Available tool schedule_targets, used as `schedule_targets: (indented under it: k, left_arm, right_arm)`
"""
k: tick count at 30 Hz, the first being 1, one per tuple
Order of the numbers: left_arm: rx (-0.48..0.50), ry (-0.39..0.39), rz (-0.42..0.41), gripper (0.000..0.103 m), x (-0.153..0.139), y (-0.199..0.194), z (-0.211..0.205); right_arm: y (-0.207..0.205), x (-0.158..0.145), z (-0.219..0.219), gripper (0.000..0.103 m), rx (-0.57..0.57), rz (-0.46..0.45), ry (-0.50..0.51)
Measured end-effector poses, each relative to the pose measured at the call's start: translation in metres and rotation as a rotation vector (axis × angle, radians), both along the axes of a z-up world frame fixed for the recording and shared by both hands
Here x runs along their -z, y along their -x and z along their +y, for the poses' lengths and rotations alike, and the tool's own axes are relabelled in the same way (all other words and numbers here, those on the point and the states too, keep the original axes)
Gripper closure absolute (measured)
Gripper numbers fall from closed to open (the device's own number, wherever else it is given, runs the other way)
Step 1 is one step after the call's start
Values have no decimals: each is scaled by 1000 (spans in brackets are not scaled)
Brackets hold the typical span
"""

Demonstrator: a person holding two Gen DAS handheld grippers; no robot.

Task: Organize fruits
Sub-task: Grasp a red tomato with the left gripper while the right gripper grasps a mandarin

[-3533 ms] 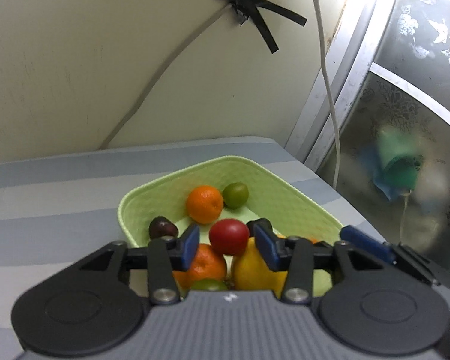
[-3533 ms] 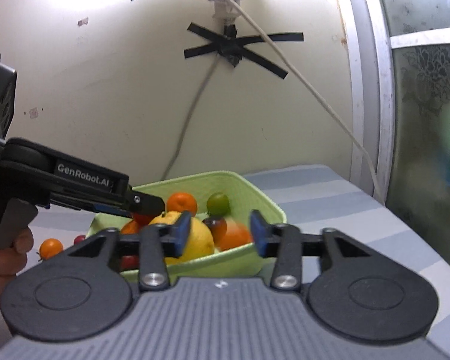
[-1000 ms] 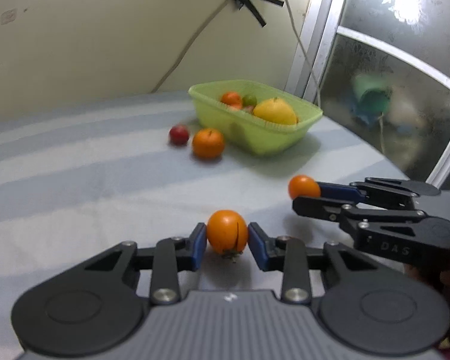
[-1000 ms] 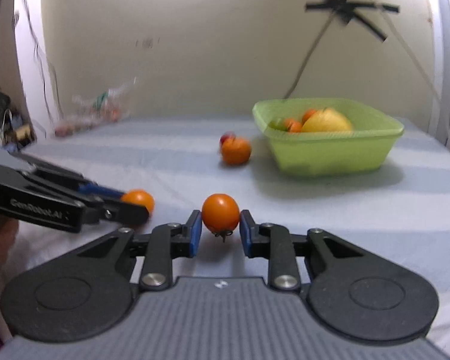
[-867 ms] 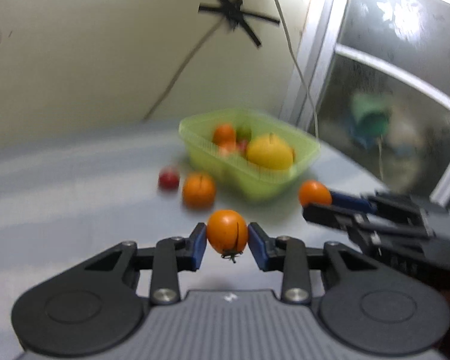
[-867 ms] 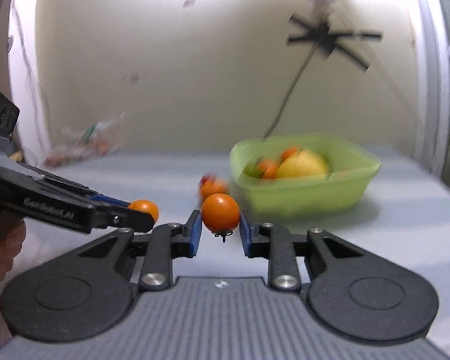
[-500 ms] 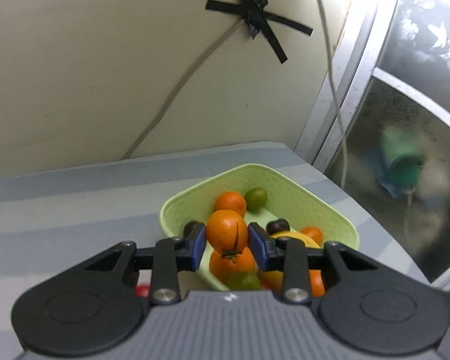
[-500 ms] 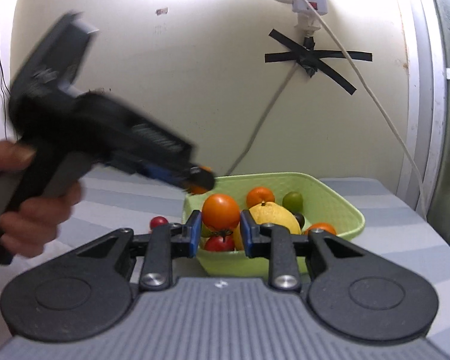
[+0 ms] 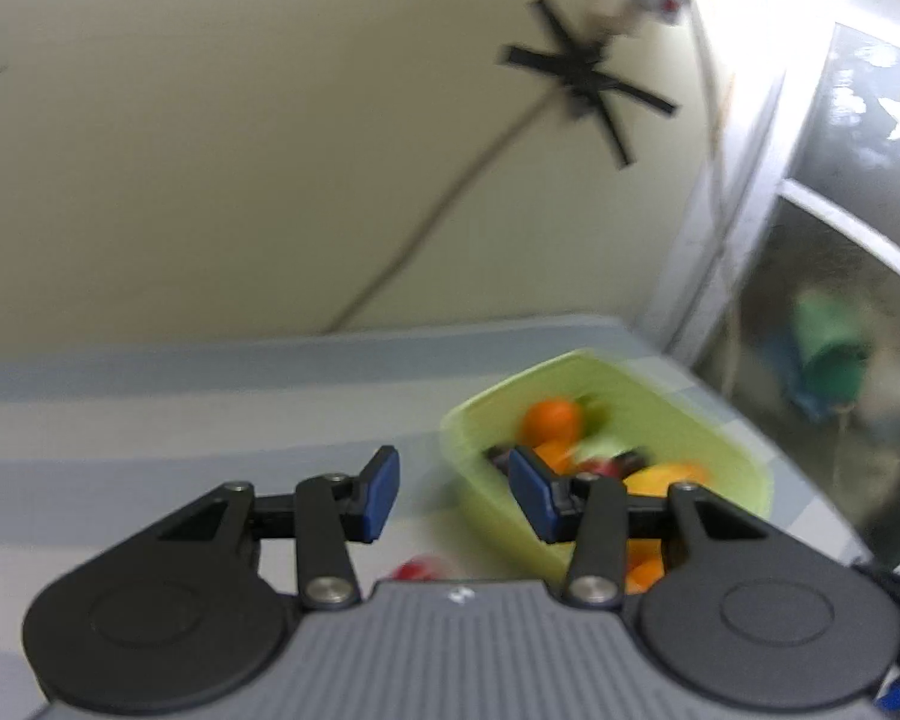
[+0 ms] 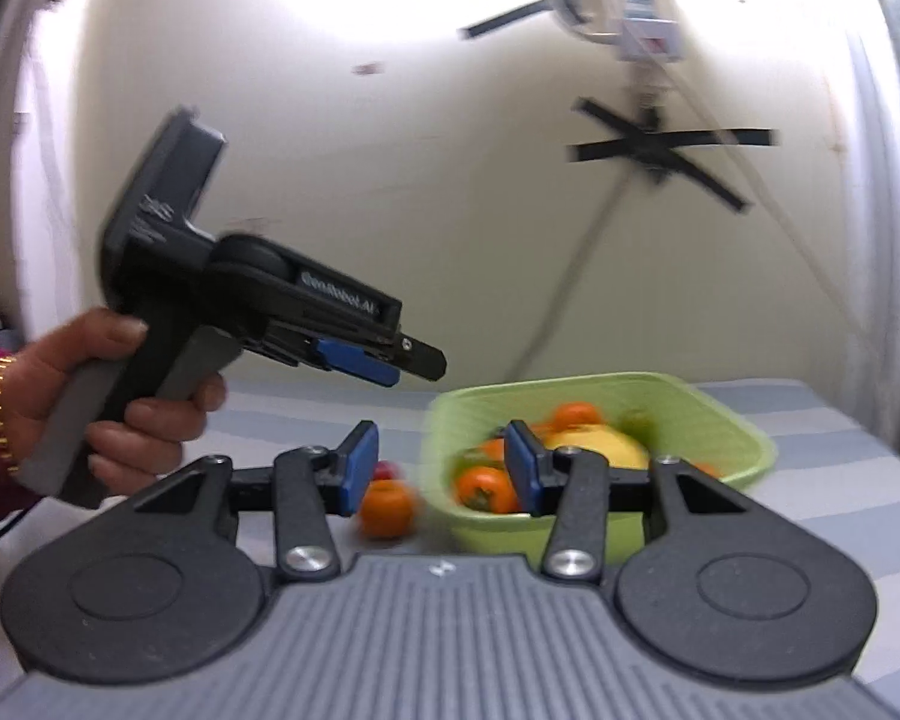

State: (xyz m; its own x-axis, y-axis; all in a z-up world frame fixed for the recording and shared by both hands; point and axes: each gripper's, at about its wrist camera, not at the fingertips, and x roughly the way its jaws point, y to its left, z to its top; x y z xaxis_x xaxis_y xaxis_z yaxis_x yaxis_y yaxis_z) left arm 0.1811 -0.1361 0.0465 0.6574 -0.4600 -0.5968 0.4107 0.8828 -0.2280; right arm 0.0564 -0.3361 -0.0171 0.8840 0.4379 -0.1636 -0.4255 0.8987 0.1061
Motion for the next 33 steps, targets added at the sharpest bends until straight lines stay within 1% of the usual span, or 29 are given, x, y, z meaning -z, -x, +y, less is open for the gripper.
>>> schedule_targets:
  k: [1,2,4,6,9,10,12,14,16,18,19,20,23,24,26,28,30,31,33]
  left_arm:
    - [-10,-10,16,62,5,-1,6]
    - [-16,-15,41,62,11,-2,10]
    - [-19,-3,89,62,22,-4,16]
    - [-18,1,111,61,29,-7,15]
    - [-9,7,127,59,37,-14,10]
    - [-1,6,130,57,39,-17,6]
    - [14,4,127,56,42,-20,2]
    - [29,1,121,61,43,-20,-2]
    - [59,0,111,71,45,-17,-7]
    - [77,-1,101,74,47,-13,-9]
    - [80,3,96,78,47,-12,-9]
    - [81,9,95,78,46,-11,-8]
    - [60,6,85,78,45,-12,1]
    - [52,14,93,78,45,-14,6]
    - [45,63,129,78,47,-21,17]
    - [42,89,155,77,48,-25,22]
    - [41,84,154,75,49,-27,20]
    - [44,79,146,77,49,-26,18]
    - [40,80,140,78,50,-23,17]
  right_arm:
    - [2,0,5,56,-32,1,12]
    - [3,0,14,59,-62,8,37]
    - [2,2,30,62,-84,36,100]
    - [-6,6,47,66,-78,76,172]
    - [-23,12,68,66,-32,157,256]
    - [-27,13,72,66,-21,178,265]
    - [-35,14,79,66,8,210,270]
    - [-42,15,83,66,40,234,276]
    - [-44,14,86,64,57,236,269]
    - [-45,14,94,58,79,222,296]
    - [-44,15,99,55,85,218,312]
    - [-43,16,102,53,90,219,322]
    - [-40,17,101,54,97,233,305]
    - [-39,18,99,54,100,247,292]
    - [-43,18,96,54,118,267,258]
    - [-51,19,92,54,139,304,217]
    - [-61,20,89,53,164,343,172]
    - [-65,20,86,54,174,352,147]
    - [-73,20,83,53,188,365,101]
